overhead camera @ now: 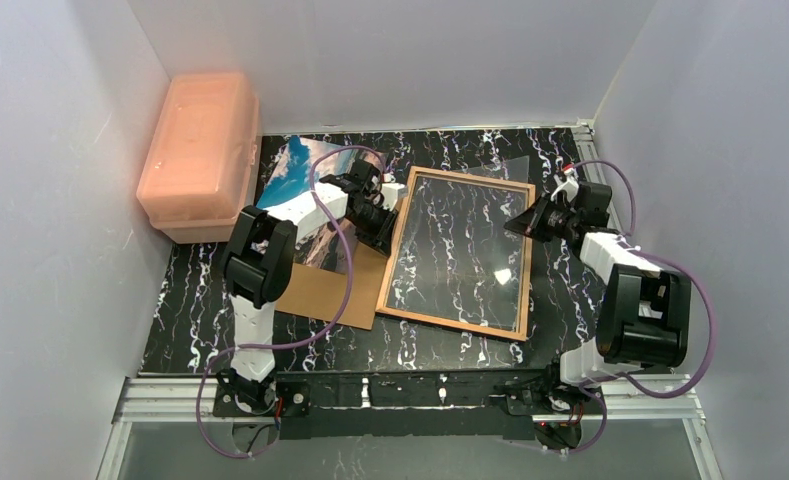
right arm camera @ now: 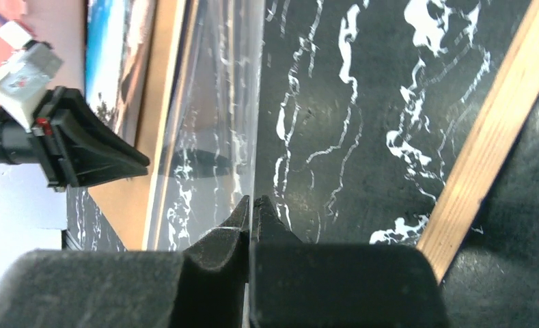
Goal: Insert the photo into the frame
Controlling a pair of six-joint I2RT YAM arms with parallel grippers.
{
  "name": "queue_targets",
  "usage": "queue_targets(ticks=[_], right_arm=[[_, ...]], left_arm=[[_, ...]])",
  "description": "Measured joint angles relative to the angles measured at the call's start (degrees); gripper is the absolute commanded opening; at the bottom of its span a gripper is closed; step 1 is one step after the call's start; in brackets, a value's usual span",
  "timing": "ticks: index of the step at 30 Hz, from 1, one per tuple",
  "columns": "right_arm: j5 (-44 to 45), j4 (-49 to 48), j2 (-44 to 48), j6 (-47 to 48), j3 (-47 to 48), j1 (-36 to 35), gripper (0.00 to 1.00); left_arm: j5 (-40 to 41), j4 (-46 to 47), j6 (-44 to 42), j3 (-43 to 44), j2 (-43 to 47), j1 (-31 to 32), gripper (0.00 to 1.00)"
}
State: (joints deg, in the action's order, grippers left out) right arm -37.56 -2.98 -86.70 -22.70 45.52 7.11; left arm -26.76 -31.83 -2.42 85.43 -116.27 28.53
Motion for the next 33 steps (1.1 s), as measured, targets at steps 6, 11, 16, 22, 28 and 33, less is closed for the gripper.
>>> queue_targets(ticks=[6, 11, 16, 22, 28, 33], right_arm=[[-1.4, -4.1, 2.2, -0.1, -0.3, 0.0, 0.01], [-1.4, -5.0, 2.2, -0.3, -0.5, 0.0, 0.01], [-1.4, -5.3, 1.5, -0.9, -0.5, 0.0, 0.01], [-1.4, -5.6, -2.2, -1.2, -0.4, 0.1, 0.01], [-1.4, -2.4, -7.2, -1.1, -0.3, 0.4, 0.01], [-1.4, 0.1, -7.3, -1.0, 0.6, 0.4, 0.01]], left_arm=[[0.2, 0.0, -0.1, 0.7, -1.2, 0.1, 0.16], [0.2, -0.1, -0.2, 0.7, -1.4, 0.2, 0.16], [0.2, -0.1, -0.2, 0.8, -1.4, 0.3, 0.16], [0.2, -0.1, -0.3, 0.9, -1.4, 0.4, 0.16], [0.4, -0.2, -0.6, 0.9, -1.4, 0.5, 0.16], [0.5, -0.2, -0.8, 0.9, -1.4, 0.5, 0.16]])
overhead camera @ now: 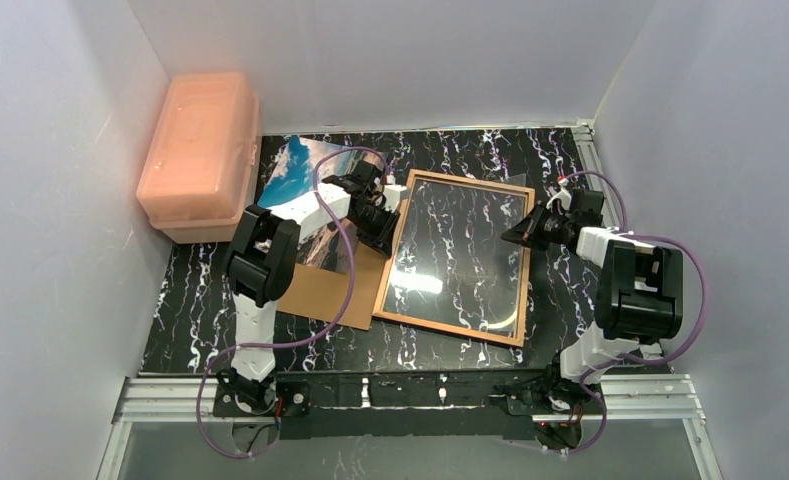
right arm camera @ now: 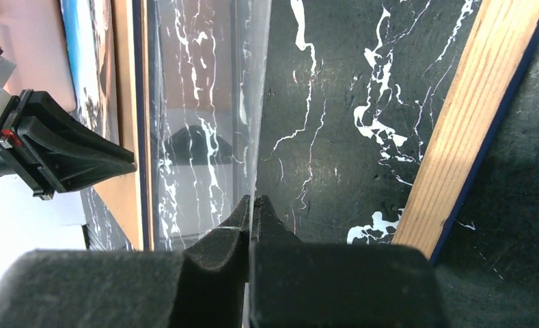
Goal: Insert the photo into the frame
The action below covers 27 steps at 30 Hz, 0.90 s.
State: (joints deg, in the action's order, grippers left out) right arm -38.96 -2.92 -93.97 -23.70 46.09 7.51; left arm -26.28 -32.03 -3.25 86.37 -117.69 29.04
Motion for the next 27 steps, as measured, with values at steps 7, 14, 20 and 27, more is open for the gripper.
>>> queue_targets(ticks=[7, 14, 20, 27], right_arm=[[-0.5, 1.3, -0.2, -0.4, 0.9, 0.0, 0.01], [-2.4, -2.5, 2.6, -1.9, -0.9, 0.0, 0.01], [-4.8, -6.9, 4.3, -4.6, -1.5, 0.0, 0.01], [-5.4, -10.2, 4.3, -8.3, -2.4, 0.0, 0.01]], left_arm=[[0.0, 0.0, -0.2, 0.0, 0.0, 0.0, 0.15], [0.2, 0.0, -0.2, 0.0, 0.0, 0.0, 0.15], [0.3, 0.1, -0.2, 0.0, 0.0, 0.0, 0.15], [0.4, 0.0, -0.4, 0.0, 0.0, 0.0, 0.15]])
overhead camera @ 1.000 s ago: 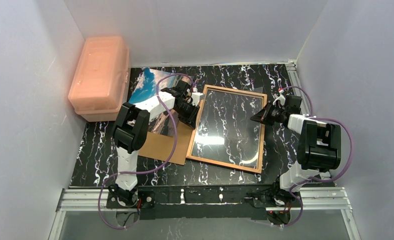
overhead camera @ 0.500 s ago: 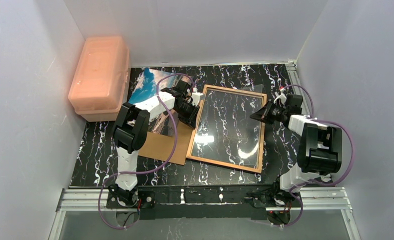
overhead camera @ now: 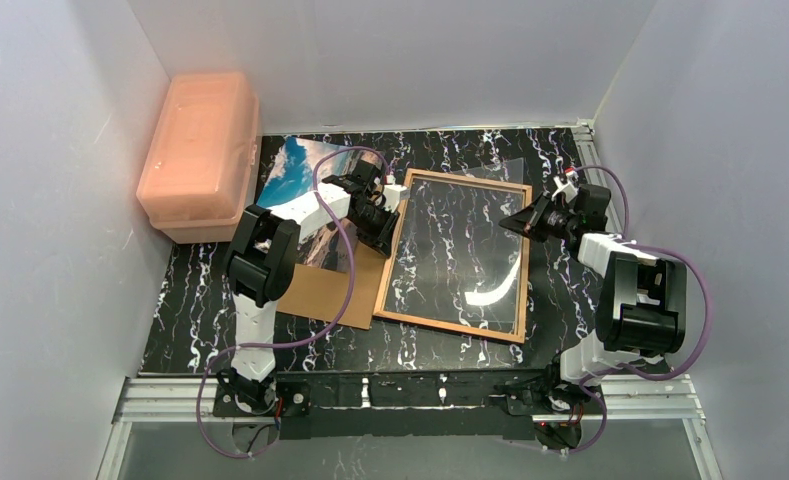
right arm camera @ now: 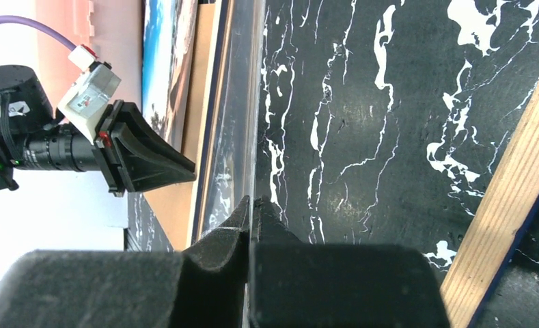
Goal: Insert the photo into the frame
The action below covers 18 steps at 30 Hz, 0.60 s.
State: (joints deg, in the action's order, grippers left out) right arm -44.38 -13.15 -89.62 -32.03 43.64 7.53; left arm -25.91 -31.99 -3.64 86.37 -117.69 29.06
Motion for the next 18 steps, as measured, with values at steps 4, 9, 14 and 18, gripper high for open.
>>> queue_targets(ticks=[4, 9, 14, 18], right_arm=[[-0.4, -0.9, 0.0, -2.8, 0.0, 0.0, 0.01], [-1.0, -2.3, 0.1, -7.7, 0.0, 0.0, 0.01], [-1.1, -1.8, 2.1, -9.9, 0.0, -0.1, 0.01], [-1.1, -0.7, 4.4, -10.4, 0.0, -0.2, 0.01]], left_arm=[[0.0, 0.0, 0.0, 0.0, 0.0, 0.0, 0.15], [0.0, 0.0, -0.2, 0.0, 0.0, 0.0, 0.15], [0.0, 0.0, -0.3, 0.0, 0.0, 0.0, 0.15], [0.0, 0.0, -0.4, 0.0, 0.0, 0.0, 0.15]])
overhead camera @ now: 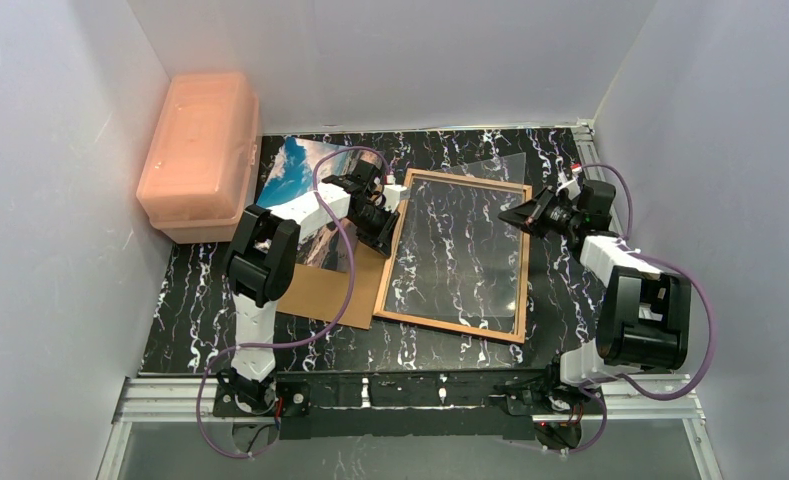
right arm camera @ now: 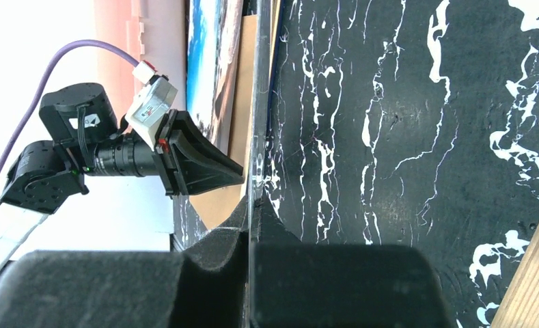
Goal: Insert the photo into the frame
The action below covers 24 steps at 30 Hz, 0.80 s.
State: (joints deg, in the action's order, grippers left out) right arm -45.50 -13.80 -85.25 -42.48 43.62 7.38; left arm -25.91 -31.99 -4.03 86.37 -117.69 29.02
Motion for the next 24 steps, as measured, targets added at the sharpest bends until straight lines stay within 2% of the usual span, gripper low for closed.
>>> queue_targets(ticks=[13, 24], right_arm=[[0.8, 1.9, -0.4, 1.4, 0.1, -0.1, 0.01], [1.4, 4.4, -5.9, 6.2, 2.8, 0.0, 0.01]], left_arm=[[0.0, 0.0, 0.0, 0.0, 0.0, 0.0, 0.15], [0.2, -0.3, 0.0, 0.1, 0.0, -0.1, 0.14]])
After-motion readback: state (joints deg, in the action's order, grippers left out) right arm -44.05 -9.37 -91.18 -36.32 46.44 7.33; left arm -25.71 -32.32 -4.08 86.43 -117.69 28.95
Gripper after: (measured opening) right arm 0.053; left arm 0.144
